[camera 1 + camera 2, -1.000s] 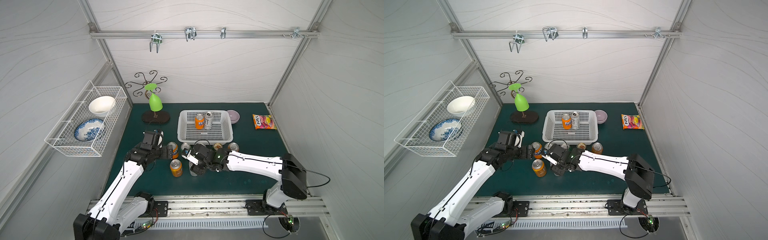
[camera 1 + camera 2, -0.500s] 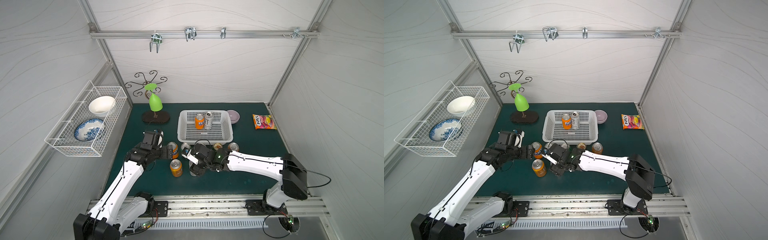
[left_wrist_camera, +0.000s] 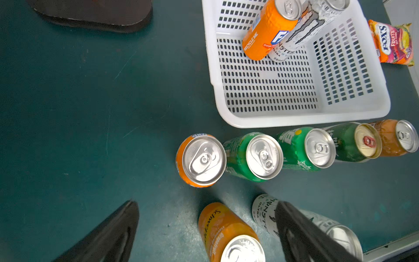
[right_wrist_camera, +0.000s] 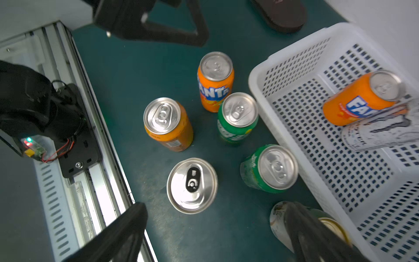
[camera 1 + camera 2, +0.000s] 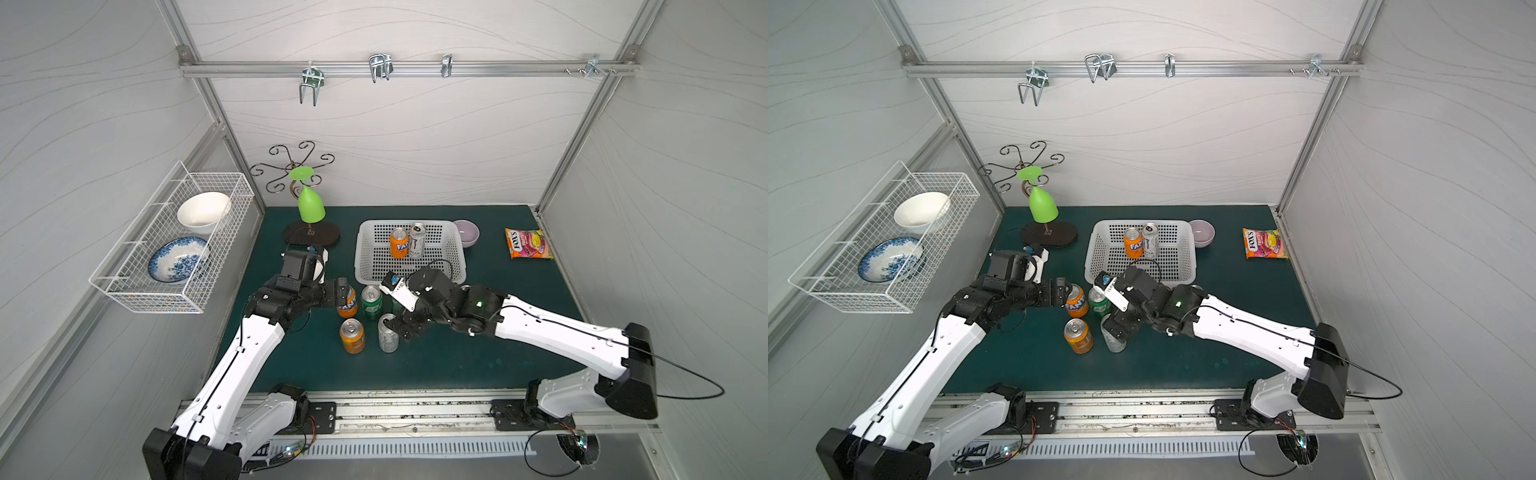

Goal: Take out the drinks from the basket
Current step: Place the drink at the center of the board, then pick up the drink from the basket.

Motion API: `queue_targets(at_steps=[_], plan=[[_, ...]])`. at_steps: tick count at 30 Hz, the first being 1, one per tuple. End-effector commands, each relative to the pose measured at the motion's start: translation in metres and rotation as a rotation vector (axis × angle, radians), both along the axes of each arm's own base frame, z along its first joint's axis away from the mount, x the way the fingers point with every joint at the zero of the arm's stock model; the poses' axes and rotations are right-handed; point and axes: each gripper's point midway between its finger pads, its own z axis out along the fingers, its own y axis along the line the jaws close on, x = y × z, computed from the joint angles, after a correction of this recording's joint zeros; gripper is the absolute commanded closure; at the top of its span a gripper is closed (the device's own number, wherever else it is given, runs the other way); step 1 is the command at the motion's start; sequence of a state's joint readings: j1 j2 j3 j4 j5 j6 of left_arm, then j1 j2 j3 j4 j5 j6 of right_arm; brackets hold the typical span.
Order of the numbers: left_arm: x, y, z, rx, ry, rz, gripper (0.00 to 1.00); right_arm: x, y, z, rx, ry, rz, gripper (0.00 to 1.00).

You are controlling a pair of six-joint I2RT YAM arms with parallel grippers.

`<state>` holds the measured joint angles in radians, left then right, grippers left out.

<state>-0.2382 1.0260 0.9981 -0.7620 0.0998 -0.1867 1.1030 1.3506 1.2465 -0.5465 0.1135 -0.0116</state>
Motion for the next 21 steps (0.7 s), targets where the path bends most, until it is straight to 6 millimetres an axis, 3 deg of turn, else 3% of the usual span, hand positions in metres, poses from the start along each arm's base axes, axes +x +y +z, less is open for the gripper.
queue_targets(at_steps=[1, 9, 21], plan=[[0.014, -0.008, 0.022, -0.023, -0.05, -0.036, 0.02, 0.006, -0.022, 0.015, 0.025, 0.032, -0.036, 0.01], [0.043, -0.027, 0.036, -0.075, -0.049, -0.088, 0.03, 0.039, -0.072, 0.012, 0.023, 0.062, -0.197, 0.01], [0.095, -0.06, 0.043, -0.074, -0.017, -0.144, 0.05, 0.056, -0.119, 0.01, 0.062, 0.091, -0.341, 0.01]])
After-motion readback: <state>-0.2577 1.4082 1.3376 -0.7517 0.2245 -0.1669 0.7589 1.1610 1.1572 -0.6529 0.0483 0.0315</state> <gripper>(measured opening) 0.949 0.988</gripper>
